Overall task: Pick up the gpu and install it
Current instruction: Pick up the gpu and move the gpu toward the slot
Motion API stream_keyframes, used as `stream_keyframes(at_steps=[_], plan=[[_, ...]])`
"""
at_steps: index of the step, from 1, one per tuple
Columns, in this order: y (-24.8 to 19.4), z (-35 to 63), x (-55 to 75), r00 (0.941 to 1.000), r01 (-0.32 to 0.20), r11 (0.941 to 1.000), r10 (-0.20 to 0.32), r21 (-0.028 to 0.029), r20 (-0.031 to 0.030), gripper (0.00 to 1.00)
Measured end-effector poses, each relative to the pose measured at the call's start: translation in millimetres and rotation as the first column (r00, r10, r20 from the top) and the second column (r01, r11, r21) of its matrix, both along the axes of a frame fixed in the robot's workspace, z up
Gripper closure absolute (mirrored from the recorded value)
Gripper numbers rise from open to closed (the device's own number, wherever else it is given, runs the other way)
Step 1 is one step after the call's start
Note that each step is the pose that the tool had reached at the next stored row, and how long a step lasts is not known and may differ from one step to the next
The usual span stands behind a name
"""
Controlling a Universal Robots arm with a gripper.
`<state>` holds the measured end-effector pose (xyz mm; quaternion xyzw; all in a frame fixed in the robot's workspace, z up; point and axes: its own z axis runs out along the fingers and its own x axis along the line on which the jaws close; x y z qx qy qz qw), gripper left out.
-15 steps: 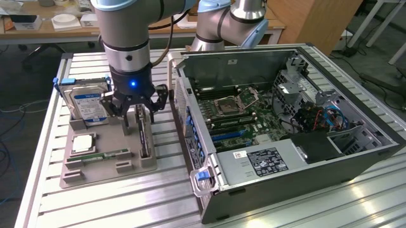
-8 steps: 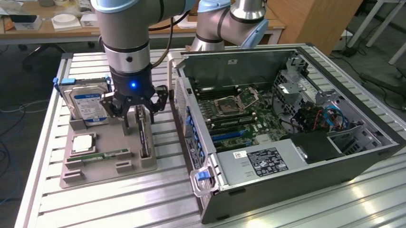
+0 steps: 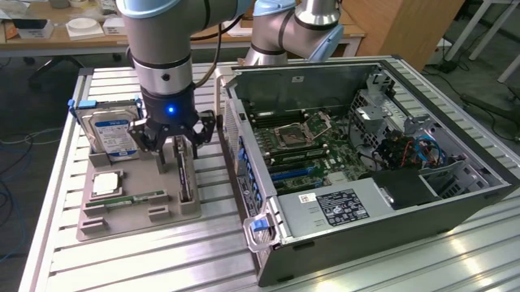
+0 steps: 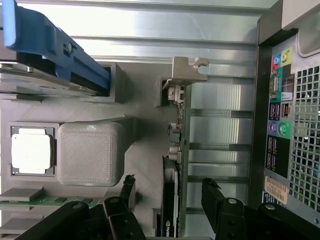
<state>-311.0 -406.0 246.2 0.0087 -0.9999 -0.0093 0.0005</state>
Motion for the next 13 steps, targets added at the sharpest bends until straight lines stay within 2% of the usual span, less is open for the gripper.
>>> stream_keyframes(at_steps=[8, 13], plan=[[-2.3, -3.1, 0.1, 1.0000, 0.000, 1.0000, 0.000, -0.0008, 0.0001, 0.35], [-6.2, -4.1, 0.0, 1.0000, 0.000, 1.0000, 0.000, -0.0031, 0.0001, 0.35]])
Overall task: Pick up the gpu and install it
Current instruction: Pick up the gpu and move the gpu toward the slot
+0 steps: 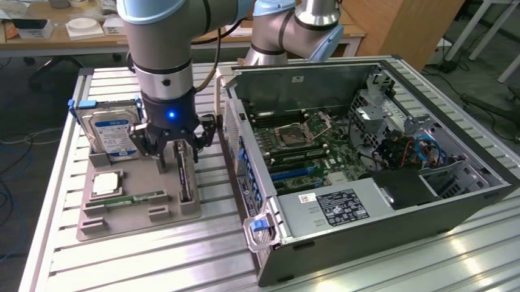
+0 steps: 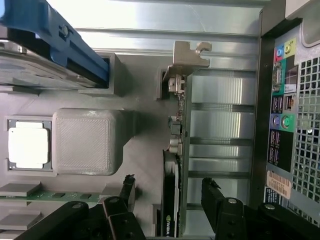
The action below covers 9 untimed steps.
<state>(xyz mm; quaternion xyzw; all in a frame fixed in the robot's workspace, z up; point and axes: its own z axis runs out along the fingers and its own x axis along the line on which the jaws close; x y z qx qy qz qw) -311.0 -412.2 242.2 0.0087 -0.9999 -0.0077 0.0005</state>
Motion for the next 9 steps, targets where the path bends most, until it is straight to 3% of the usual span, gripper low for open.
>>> stream_keyframes(at_steps=[9], plan=[[-0.1, -5.5, 0.0, 1.0000, 0.000, 1.0000, 0.000, -0.0002, -0.0001, 0.35]])
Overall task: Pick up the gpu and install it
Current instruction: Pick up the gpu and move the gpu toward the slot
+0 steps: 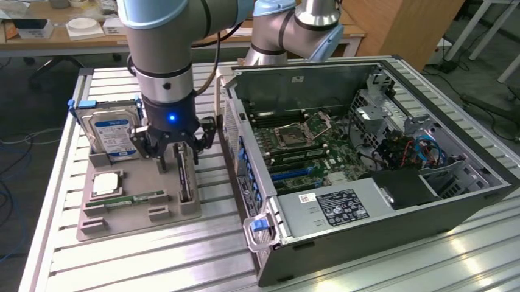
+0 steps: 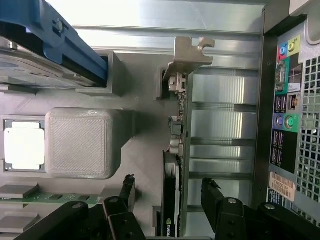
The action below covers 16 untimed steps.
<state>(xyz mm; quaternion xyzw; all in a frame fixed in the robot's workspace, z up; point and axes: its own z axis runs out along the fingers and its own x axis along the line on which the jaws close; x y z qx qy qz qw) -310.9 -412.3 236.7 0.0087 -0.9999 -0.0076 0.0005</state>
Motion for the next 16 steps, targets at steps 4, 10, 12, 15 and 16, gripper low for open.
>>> stream_keyframes(at_steps=[4, 10, 12, 15, 16], plan=[[0.0, -3.0, 0.0, 1.0000, 0.000, 1.0000, 0.000, 0.0001, 0.0000, 0.35], [0.0, -5.6, 0.0, 0.9999, 0.010, 0.9999, -0.010, -0.0002, -0.0002, 0.35], [0.0, -5.8, 0.0, 0.9999, 0.011, 0.9999, -0.011, 0.0000, 0.0000, 0.35], [0.1, -7.1, 0.1, 0.9999, 0.015, 0.9999, -0.015, 0.0003, 0.0003, 0.35], [0.0, -7.8, 0.0, 0.9999, 0.016, 0.9999, -0.016, 0.0001, 0.0001, 0.35]])
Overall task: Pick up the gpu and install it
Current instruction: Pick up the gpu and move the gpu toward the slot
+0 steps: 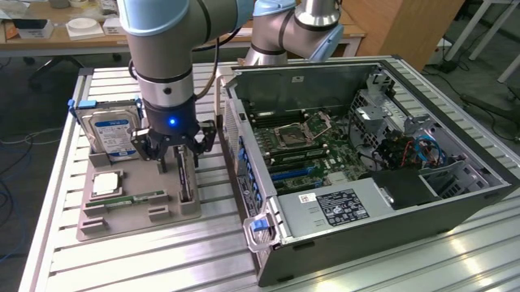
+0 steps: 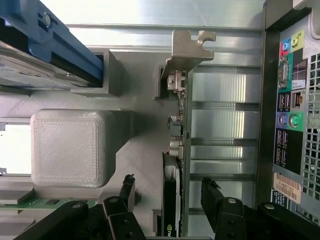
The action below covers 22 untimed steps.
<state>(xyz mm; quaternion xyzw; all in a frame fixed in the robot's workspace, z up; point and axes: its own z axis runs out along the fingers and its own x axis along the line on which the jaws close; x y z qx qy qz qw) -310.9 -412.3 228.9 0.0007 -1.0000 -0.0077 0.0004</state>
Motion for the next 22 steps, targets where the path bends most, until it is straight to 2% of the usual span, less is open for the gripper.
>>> stream_keyframes(at_steps=[12, 13, 14, 16, 17, 18, 19, 22], plan=[[0.0, -3.4, 0.0, 1.0000, 0.004, 1.0000, -0.004, -0.0001, -0.0001, 0.35], [0.0, -3.4, 0.0, 1.0000, 0.004, 1.0000, -0.004, -0.0001, -0.0001, 0.37], [0.0, -3.4, 0.0, 1.0000, 0.004, 1.0000, -0.004, -0.0001, -0.0002, 0.43], [0.0, -3.4, 0.0, 1.0000, 0.004, 1.0000, -0.004, -0.0001, -0.0001, 0.43], [0.0, -3.4, 0.0, 1.0000, 0.004, 1.0000, -0.004, -0.0001, -0.0001, 0.49], [0.0, -3.4, 0.0, 1.0000, 0.004, 1.0000, -0.004, -0.0001, -0.0001, 0.49], [0.0, -3.4, 0.0, 1.0000, 0.004, 1.0000, -0.004, -0.0001, -0.0001, 0.56], [0.0, -3.4, 0.0, 1.0000, 0.004, 1.0000, -0.004, -0.0001, -0.0001, 0.56]])
